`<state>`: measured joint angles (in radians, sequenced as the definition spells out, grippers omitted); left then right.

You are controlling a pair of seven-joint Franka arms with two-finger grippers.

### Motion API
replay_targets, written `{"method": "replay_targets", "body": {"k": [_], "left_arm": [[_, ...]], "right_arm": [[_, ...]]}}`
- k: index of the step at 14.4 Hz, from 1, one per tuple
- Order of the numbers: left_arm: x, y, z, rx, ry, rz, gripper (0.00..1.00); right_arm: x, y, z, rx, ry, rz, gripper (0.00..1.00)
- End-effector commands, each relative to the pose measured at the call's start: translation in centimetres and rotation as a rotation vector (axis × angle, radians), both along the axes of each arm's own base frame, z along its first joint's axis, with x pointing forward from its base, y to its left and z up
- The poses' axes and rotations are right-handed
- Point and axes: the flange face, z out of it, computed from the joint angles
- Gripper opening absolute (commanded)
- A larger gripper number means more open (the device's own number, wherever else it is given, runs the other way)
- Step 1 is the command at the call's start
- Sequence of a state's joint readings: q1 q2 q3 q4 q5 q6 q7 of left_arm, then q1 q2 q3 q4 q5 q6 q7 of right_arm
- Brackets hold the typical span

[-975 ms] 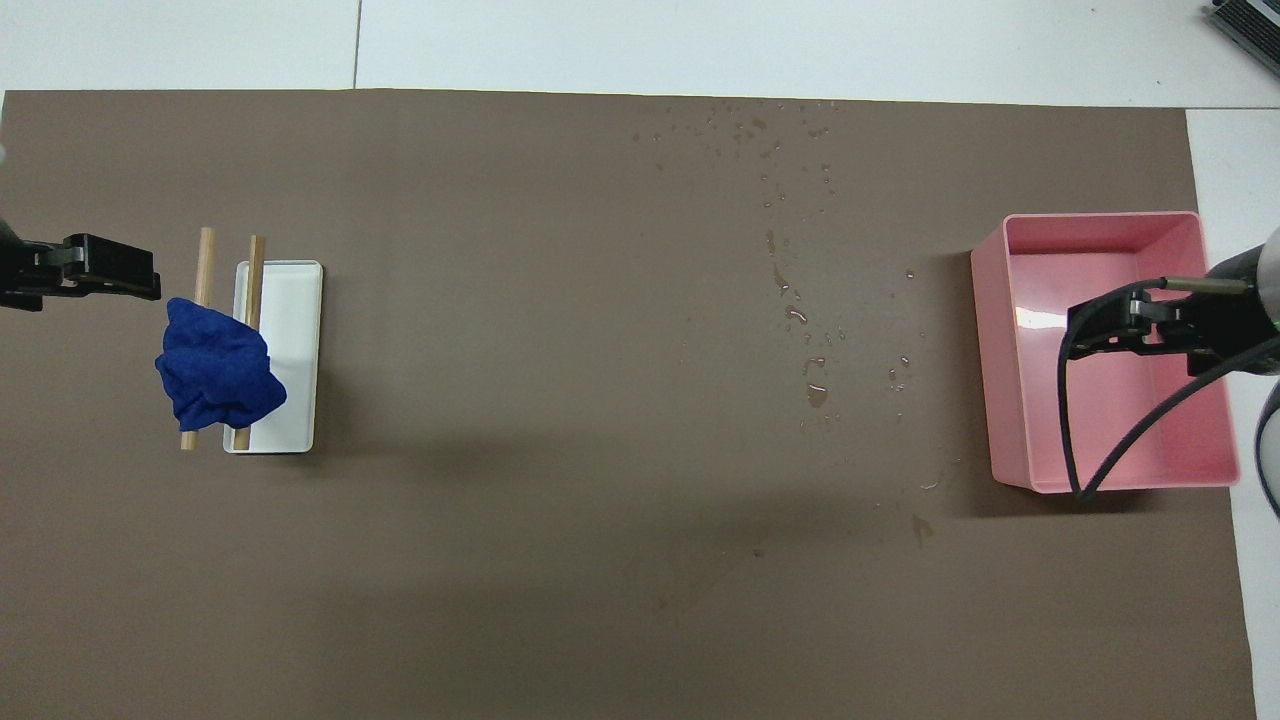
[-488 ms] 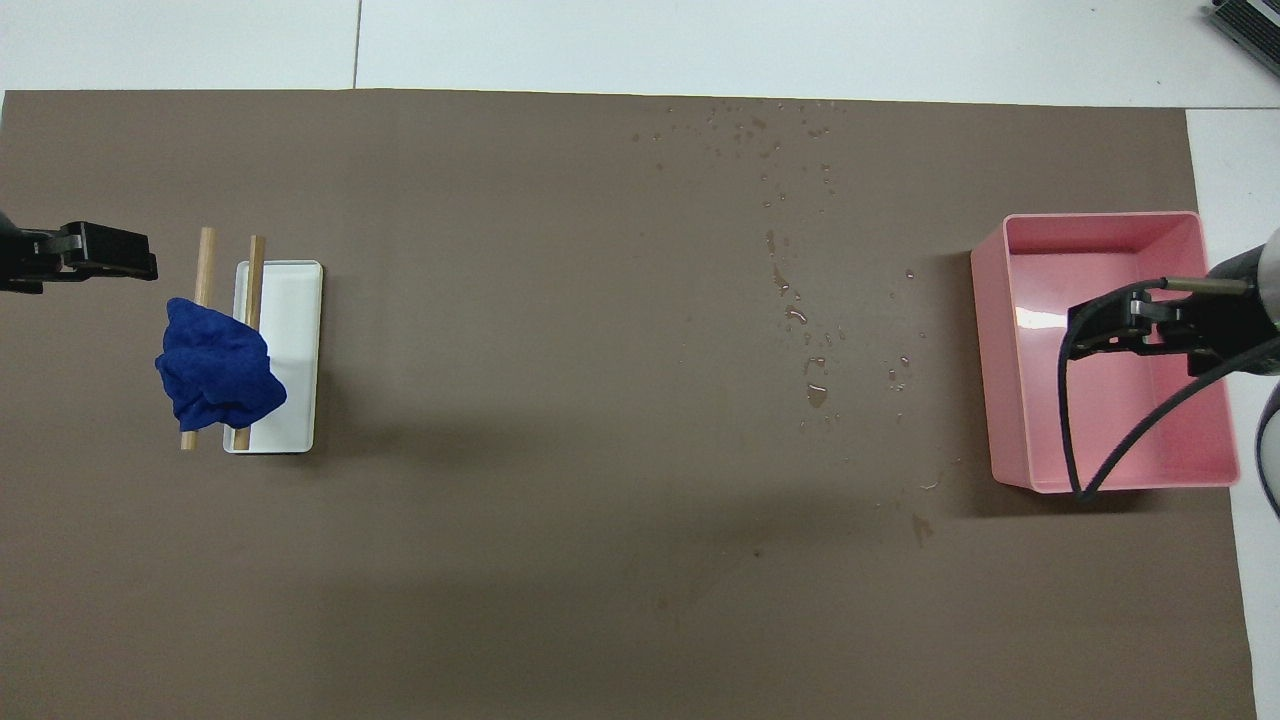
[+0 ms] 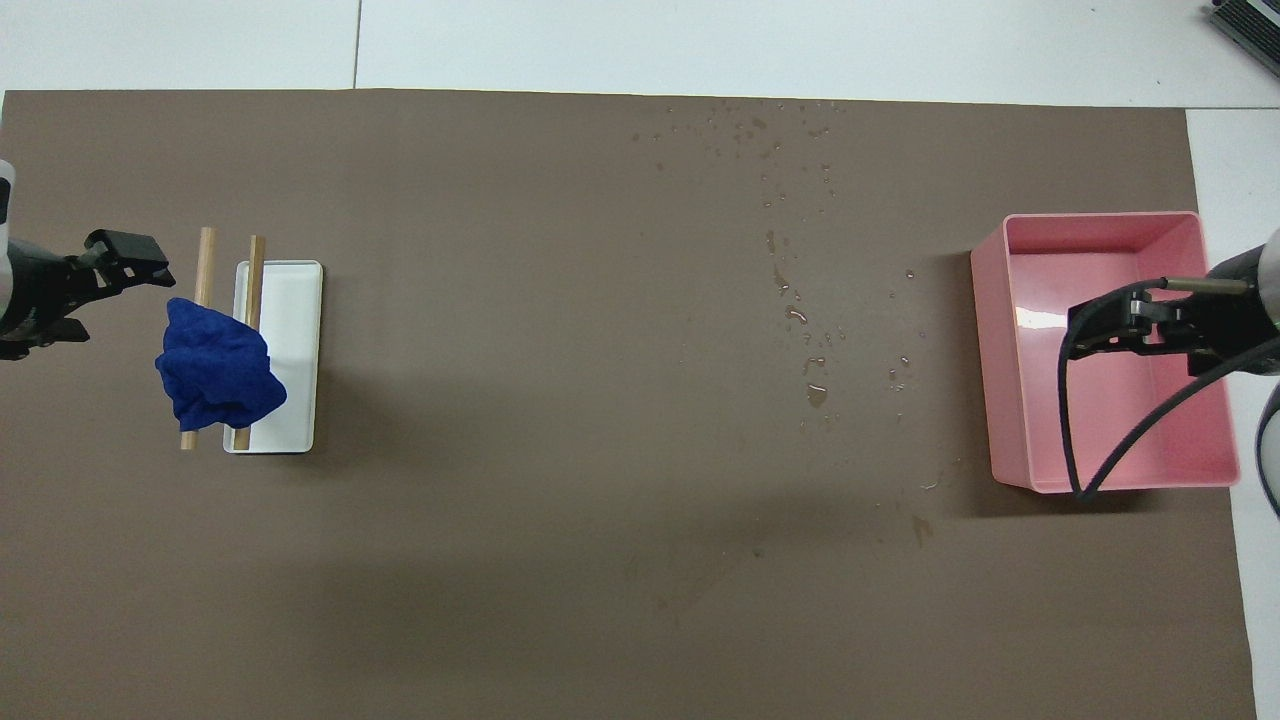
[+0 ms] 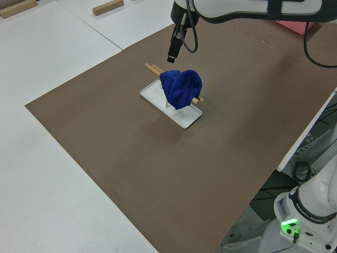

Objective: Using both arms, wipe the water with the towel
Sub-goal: 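Carry the blue towel with the left gripper toward the table center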

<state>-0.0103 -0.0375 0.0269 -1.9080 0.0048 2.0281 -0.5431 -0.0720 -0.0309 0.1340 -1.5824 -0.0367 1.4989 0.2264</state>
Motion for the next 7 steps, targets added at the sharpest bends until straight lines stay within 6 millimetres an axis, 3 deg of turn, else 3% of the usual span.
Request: {"method": "replay_targets", "body": {"k": [1,3,7], "left_arm": [[-1.6,-0.6,-2.9,-0.032,0.009,0.118,1.00],[-2.3,-0.2,-5.3,-0.035,0.042,0.165,1.00],[-2.8,-0.7,-7.9,-0.058,0.062,0.352,1.00]], "right_arm": [[-0.6,-0.2,0.1,0.021,-0.008,0.005,1.00],[-0.6,-0.2,0.1,0.021,-0.008,0.005,1.00],[-0.7,-0.2,0.1,0.020,-0.006,0.005,1.00]]}}
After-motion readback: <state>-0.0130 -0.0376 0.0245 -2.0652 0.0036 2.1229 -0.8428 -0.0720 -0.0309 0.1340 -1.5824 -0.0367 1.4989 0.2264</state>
